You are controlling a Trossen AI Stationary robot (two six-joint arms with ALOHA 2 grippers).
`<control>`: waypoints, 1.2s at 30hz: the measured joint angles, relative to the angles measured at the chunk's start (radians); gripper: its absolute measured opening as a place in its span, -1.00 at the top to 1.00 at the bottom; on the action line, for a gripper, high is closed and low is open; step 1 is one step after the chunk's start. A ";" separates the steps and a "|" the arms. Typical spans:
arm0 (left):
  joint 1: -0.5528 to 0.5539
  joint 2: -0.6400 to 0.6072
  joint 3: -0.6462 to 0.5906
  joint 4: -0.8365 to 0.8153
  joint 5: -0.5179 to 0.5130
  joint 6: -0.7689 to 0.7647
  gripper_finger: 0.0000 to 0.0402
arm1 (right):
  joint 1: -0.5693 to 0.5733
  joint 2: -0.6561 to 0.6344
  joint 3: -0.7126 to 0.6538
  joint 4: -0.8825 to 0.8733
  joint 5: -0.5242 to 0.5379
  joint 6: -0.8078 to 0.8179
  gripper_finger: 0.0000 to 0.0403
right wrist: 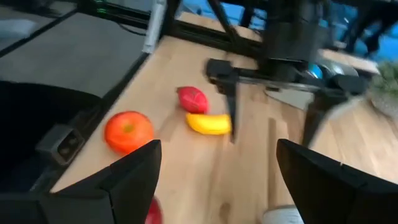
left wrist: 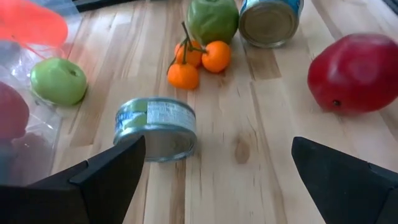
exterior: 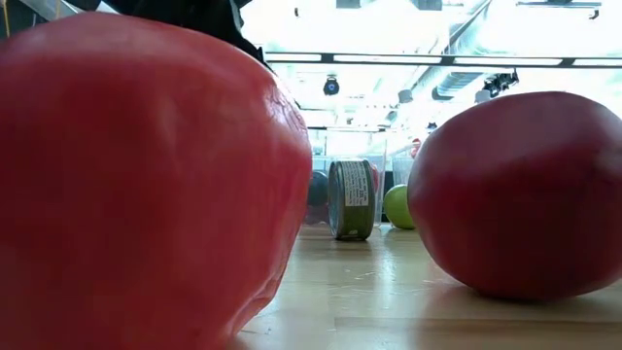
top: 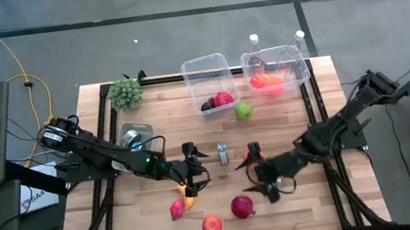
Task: Pick & Place Food Item
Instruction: Put the green tuna can into the gray bin
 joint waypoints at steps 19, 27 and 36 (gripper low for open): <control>0.039 -0.003 0.000 -0.028 0.016 0.113 -0.95 | 0.044 0.103 0.000 -0.077 0.279 0.267 -0.51; 0.037 -0.135 0.000 -0.197 0.028 0.064 -0.95 | 0.047 0.111 0.026 -0.034 0.273 0.351 -0.51; 0.011 -0.358 0.000 -0.512 0.027 -0.002 -0.95 | 0.050 0.110 0.118 -0.031 0.272 0.307 -0.51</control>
